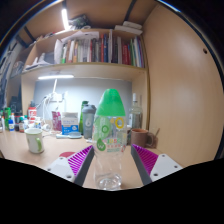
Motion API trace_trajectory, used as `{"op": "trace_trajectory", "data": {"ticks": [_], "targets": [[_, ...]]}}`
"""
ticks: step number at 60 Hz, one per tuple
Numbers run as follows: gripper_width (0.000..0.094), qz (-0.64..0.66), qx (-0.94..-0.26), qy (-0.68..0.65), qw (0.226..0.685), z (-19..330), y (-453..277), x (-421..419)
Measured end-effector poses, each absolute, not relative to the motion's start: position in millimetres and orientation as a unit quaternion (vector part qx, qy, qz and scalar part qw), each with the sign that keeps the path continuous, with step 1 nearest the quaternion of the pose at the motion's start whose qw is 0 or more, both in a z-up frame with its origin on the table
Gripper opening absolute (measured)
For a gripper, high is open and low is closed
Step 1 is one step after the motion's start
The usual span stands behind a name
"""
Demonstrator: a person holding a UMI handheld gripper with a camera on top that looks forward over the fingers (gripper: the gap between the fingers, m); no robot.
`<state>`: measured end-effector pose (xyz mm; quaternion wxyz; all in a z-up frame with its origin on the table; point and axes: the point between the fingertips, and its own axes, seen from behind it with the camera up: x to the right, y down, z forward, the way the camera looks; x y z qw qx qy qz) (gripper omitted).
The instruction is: Pour water
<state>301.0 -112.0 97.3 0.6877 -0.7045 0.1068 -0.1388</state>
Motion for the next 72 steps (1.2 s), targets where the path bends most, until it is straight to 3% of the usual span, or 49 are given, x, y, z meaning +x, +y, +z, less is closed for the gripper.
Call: {"op": "trace_trajectory", "data": {"ticks": [1,5,20,24,29,39,45,54,64,72], "targets": [[0.0783,-0.139,-0.702,0.114,0.689,94.1,-107.8,299.8],[0.0488,-0.128,-0.712,0.132,0.677,82.7,-94.7,302.7],[0.0310,-0.117,-0.709,0.148,0.680,83.4,-105.2,294.2],[0.0309,-0.119,-0.716,0.131,0.676,88.2,-105.8,286.6],[0.0308,-0.154,-0.706,0.089,0.686,113.0,-103.0,273.7],[0.0308,-0.311,-0.661,-0.091,0.677,208.7,-66.7,238.1],[0.0307,-0.447,-0.599,-0.243,0.618,255.4,-29.5,210.2],[0.0306,-0.615,-0.449,-0.452,0.464,264.5,25.7,155.1],[0.0306,-0.689,-0.323,-0.560,0.328,247.8,60.3,125.3],[0.0306,-0.707,-0.247,-0.605,0.270,237.2,75.7,106.0]]}}
